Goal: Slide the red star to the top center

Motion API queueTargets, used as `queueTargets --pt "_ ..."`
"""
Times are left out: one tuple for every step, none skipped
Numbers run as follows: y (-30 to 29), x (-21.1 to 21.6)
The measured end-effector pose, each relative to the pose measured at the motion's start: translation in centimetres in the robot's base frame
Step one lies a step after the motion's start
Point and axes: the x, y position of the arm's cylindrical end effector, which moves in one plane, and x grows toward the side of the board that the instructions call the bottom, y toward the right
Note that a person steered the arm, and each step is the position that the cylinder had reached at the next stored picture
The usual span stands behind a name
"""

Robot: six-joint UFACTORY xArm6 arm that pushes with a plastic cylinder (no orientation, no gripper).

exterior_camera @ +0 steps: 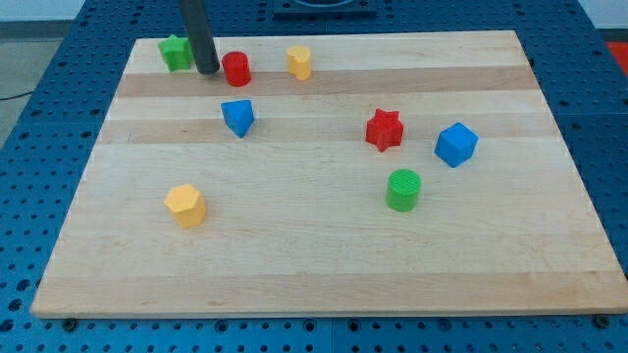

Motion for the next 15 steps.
queueTargets --pt "-1.7 -0.5" --pt "-3.3 -0.6" --pt "-3.8 -1.5" --pt "-3.8 -1.5" --pt "-3.4 -1.5" --pt "-3.1 -0.9" --pt "-2.4 1.2" --pt "0.0 2.0" --pt "3.0 5.4" --pt "8.0 6.9" --pt "13.1 8.4" --pt "17.1 14.9" --pt "21.0 18.8" --pt "26.0 18.8" --pt "29.1 17.5"
